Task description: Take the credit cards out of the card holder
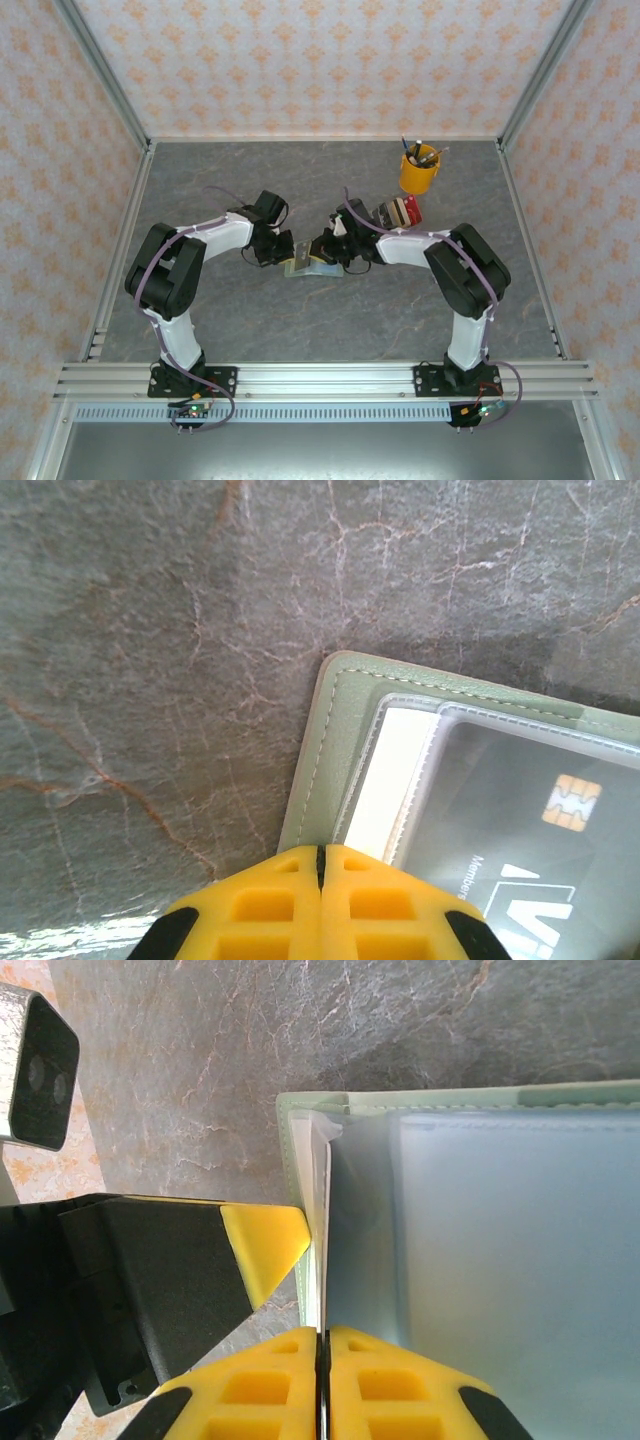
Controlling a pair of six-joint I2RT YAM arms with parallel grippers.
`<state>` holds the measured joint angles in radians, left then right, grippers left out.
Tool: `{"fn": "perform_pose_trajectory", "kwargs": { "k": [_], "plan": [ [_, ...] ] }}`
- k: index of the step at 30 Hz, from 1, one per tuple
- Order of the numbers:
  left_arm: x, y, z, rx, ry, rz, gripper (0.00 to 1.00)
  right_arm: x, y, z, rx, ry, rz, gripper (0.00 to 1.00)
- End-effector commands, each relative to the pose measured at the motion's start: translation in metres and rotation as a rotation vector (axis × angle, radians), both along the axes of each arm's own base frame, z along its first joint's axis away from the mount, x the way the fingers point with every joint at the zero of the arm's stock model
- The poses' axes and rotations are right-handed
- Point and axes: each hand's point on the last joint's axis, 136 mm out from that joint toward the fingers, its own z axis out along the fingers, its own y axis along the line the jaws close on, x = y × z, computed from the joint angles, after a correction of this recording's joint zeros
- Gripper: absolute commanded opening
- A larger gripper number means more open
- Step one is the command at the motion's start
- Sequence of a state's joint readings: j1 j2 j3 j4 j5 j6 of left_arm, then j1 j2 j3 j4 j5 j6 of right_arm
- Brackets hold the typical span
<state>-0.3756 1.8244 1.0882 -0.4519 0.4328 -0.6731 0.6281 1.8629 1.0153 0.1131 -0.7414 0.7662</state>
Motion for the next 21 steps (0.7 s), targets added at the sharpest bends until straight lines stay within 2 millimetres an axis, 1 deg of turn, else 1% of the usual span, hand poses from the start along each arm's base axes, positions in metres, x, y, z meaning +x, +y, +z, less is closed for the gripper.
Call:
{"fn": "perform_pose_trajectory", "kwargs": {
  "k": [1, 6, 8, 11, 13, 16, 18, 21],
  "plan": [
    [-0.018, 0.016, -0.018, 0.108, 0.075, -0.015, 0.00, 0.002, -0.003, 0.017, 0.021, -0.047, 0.005, 0.10],
    [-0.016, 0.015, -0.013, 0.103, 0.064, -0.014, 0.00, 0.001, -0.009, 0.008, -0.013, -0.041, 0.003, 0.11],
    [-0.014, 0.012, -0.006, 0.083, 0.046, -0.018, 0.00, 0.000, -0.009, 0.006, -0.016, -0.035, 0.008, 0.11],
    [-0.006, 0.001, 0.015, 0.013, -0.018, -0.029, 0.00, -0.001, -0.005, 0.003, -0.005, -0.024, 0.027, 0.10],
    [0.001, -0.009, 0.033, -0.050, -0.076, -0.041, 0.00, -0.001, -0.003, 0.000, 0.000, -0.014, 0.039, 0.10],
    [0.009, -0.024, 0.050, -0.139, -0.129, -0.057, 0.00, -0.001, 0.000, -0.002, 0.005, -0.006, 0.049, 0.11],
    [0.010, -0.031, 0.050, -0.169, -0.128, -0.073, 0.00, -0.001, 0.001, -0.003, 0.005, -0.001, 0.053, 0.11],
    [0.010, -0.031, 0.040, -0.155, -0.098, -0.072, 0.00, -0.001, 0.002, -0.004, 0.009, 0.004, 0.057, 0.11]
  ]
}}
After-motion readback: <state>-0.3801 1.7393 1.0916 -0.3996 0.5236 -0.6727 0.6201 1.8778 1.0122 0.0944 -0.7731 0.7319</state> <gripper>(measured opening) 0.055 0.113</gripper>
